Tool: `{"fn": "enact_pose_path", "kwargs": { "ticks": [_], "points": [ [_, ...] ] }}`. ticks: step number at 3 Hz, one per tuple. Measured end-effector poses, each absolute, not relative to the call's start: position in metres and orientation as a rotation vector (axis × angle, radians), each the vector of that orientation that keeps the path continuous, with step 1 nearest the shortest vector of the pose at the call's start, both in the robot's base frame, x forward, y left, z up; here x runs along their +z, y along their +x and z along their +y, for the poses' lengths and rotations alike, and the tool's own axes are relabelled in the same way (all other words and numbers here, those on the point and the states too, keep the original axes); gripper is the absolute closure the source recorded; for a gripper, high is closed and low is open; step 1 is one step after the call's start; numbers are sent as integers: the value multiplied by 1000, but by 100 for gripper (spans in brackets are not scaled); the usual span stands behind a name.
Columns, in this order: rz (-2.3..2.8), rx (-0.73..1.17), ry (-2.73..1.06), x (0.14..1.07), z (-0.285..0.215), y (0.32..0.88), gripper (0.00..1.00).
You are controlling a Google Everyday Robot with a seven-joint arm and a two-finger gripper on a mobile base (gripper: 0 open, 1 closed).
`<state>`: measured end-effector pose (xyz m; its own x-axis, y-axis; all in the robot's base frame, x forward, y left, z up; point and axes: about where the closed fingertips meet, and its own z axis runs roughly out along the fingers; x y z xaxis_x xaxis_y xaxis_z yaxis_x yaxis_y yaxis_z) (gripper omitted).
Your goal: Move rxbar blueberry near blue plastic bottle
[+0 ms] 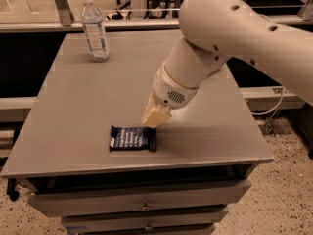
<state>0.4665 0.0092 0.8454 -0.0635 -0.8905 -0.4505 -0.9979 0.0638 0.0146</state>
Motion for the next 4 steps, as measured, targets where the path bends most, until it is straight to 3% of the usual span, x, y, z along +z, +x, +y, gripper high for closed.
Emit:
{"fn": "enact_pose_path", "kwargs": {
  "ticks": [1, 2, 4],
  "points": [
    [2059, 466, -1828, 864, -19, 462, 83],
    [2093, 491, -1787, 871, -39, 445, 59],
    [2045, 563, -1770, 881, -16, 427, 12]
  ]
}}
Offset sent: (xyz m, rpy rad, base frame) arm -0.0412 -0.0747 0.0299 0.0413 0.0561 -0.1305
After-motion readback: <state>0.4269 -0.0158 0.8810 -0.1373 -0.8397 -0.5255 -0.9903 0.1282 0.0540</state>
